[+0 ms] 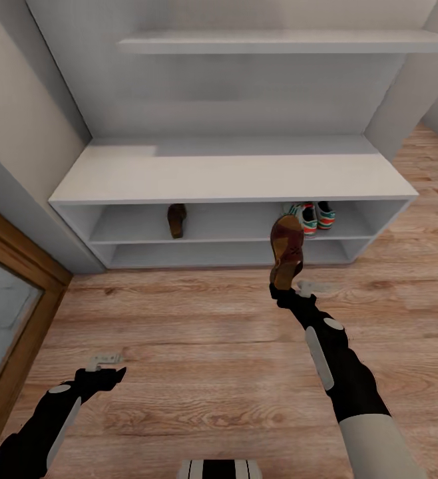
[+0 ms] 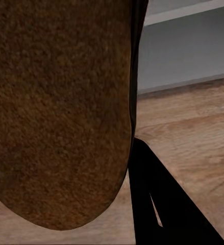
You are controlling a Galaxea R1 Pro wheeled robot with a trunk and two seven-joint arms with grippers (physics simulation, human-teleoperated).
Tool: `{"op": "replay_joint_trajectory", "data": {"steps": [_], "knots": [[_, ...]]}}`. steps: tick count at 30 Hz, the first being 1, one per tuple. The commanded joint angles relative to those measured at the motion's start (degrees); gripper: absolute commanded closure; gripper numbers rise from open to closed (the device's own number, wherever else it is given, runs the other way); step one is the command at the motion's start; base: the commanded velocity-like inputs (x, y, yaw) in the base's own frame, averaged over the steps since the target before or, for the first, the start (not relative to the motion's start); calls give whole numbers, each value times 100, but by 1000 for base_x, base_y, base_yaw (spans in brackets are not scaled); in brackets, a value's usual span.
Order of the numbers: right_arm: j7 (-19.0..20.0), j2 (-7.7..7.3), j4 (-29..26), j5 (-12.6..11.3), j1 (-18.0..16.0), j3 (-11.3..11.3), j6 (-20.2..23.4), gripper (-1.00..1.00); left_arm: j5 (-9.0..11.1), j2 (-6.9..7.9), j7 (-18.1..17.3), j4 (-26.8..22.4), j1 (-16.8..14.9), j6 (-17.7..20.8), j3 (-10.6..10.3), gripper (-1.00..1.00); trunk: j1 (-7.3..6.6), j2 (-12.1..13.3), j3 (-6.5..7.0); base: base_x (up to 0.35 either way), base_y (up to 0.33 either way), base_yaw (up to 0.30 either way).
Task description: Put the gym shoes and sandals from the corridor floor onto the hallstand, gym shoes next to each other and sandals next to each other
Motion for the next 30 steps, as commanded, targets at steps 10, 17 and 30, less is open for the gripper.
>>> {"op": "replay_joint_trajectory", "data": {"steps": [10, 17, 30], "knots": [[-4, 2, 4, -18, 0, 13, 0, 100, 0, 0, 0, -3, 0, -1, -7, -100, 0, 0, 0, 0, 304, 0], [-4, 4, 2, -19, 0, 25, 0, 100, 0, 0, 0, -4, 0, -1, -4, -100, 0, 0, 0, 0, 145, 0], [-4, 17, 13, -21, 0, 36, 0, 100, 4, 1, 19, -12, 0, 2, 8, -100, 0, 0, 0, 0, 10, 0]]}}
